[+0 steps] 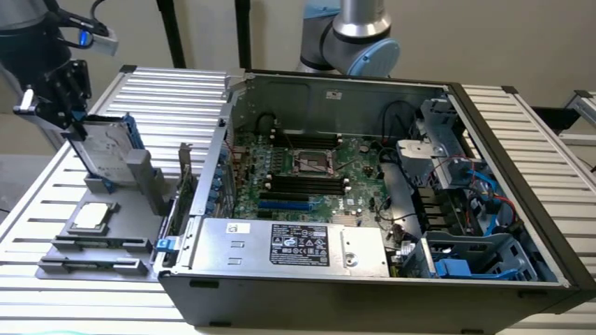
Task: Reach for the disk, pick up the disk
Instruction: 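Pick up the disk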
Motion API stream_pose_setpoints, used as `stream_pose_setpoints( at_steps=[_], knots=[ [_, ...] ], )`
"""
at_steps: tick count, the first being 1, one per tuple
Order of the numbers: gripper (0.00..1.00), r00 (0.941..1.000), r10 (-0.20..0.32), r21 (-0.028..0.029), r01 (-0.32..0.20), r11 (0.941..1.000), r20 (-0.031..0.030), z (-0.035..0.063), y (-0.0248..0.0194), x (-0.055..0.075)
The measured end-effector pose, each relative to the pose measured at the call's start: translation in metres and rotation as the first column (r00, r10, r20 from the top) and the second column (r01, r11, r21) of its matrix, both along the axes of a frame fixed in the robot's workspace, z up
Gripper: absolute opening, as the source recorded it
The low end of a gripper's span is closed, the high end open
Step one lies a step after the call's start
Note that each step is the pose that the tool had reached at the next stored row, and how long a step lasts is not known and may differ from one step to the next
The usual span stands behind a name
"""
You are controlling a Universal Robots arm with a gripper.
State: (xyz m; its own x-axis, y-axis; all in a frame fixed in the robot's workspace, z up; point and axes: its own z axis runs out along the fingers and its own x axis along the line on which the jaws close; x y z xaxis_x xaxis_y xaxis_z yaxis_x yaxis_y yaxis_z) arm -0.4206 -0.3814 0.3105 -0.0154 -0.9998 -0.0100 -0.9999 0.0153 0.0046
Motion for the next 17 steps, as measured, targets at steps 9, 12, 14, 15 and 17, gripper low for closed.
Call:
stream_pose_setpoints(
  at_steps=[9, 12, 14, 15, 17],
  knots=[
    [0.33, 1.0000, 0.000, 0.0001, 0.000, 1.0000, -0.0002, 0.0409, -0.0001, 0.003],
    [0.33, 1.0000, 0.000, 0.0000, 0.000, 1.0000, -0.0002, 0.0547, -0.0002, 0.005],
    [0.33, 1.0000, 0.000, 0.0001, 0.000, 1.0000, -0.0001, 0.0638, -0.0004, 0.008],
    [0.33, 1.0000, 0.000, 0.0000, 0.000, 1.0000, -0.0002, 0.0683, -0.0006, 0.009],
    [0.33, 1.0000, 0.001, 0.0001, -0.001, 1.0000, -0.0001, 0.0774, -0.0010, 0.014]
  ],
)
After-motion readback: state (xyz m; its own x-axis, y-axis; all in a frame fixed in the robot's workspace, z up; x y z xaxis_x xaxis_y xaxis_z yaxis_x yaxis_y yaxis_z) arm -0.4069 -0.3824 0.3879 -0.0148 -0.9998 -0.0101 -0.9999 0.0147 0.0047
